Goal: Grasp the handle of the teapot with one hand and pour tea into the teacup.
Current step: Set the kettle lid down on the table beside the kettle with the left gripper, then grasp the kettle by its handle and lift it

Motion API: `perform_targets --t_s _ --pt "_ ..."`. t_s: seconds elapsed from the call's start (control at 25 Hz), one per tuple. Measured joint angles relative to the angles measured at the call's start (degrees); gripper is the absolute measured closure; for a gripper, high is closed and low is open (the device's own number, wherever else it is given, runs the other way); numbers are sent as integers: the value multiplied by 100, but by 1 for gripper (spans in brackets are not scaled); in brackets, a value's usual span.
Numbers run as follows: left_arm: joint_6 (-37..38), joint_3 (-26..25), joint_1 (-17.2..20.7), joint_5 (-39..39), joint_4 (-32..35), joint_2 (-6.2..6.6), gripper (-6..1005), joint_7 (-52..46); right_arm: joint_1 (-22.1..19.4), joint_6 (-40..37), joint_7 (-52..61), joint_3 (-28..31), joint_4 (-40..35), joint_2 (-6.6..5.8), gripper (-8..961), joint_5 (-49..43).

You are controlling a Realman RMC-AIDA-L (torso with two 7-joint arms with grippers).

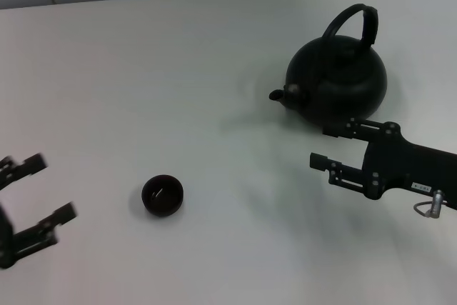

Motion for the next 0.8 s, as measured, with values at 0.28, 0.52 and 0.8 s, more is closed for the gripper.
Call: perform_targets --t_s 0.28,0.52,0.8 --pt "250 6 164 138 13 212 187 33 77 2 -16 1 125 0 351 0" --pt "242 -161 122 658 19 224 187 63 -14 -9 -628 10 614 -1 351 591" --pt "302 -409 161 676 36 217 187 78 -495 -75 -1894 333 1585 4 350 1768"
